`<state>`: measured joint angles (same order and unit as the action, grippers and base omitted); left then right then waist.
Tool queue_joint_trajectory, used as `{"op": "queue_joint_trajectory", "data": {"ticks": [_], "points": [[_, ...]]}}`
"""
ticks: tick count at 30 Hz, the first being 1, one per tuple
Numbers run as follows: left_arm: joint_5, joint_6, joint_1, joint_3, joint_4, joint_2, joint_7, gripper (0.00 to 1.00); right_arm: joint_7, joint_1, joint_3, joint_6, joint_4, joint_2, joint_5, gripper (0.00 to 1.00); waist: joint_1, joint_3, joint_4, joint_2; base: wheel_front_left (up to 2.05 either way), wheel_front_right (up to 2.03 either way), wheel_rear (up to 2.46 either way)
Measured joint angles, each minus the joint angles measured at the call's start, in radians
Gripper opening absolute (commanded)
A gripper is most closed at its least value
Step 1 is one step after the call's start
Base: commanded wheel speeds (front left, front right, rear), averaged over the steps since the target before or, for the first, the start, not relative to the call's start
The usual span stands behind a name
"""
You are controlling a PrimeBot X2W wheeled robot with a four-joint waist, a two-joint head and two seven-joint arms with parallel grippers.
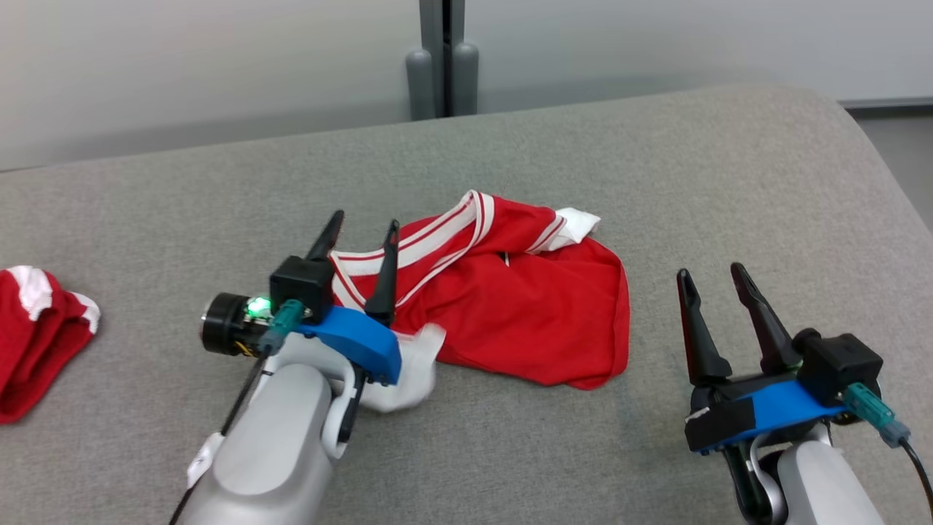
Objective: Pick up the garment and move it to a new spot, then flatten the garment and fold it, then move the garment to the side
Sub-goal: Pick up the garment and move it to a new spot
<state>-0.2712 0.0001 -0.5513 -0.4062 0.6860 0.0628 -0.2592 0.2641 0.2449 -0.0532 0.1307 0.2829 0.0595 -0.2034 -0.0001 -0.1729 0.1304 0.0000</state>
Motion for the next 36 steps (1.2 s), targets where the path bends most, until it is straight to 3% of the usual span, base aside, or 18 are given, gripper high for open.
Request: {"op": "queue_joint_trajectory", "data": {"ticks": [10, 19, 25, 36], "points": [[0.023, 0.052, 0.167, 0.154, -0.270, 0.090, -0.004, 1.00, 0.000, -0.051, 0.025, 0.000, -0.002, 0.009, 0.003, 1.00, 0.0000, 0.041, -0.072, 0.0000, 0.00, 0.00, 0.00], [0.061, 0.104, 0.351, 0.286, -0.399, 0.119, -0.004, 1.00, 0.000, -0.073, 0.035, 0.000, -0.002, 0.008, 0.014, 1.00, 0.0000, 0.061, -0.118, 0.0000, 0.00, 0.00, 0.00], [0.100, 0.104, 0.445, 0.337, -0.438, 0.114, -0.004, 1.00, 0.000, -0.107, 0.067, 0.000, 0.004, 0.008, 0.020, 1.00, 0.0000, 0.081, -0.141, 0.0000, 0.00, 0.00, 0.00], [0.160, 0.061, 0.500, 0.374, -0.458, 0.086, -0.004, 1.00, 0.000, -0.130, 0.067, 0.000, 0.038, 0.008, 0.037, 1.00, 0.0001, 0.101, -0.149, 0.0000, 0.00, 0.00, 0.00]]}}
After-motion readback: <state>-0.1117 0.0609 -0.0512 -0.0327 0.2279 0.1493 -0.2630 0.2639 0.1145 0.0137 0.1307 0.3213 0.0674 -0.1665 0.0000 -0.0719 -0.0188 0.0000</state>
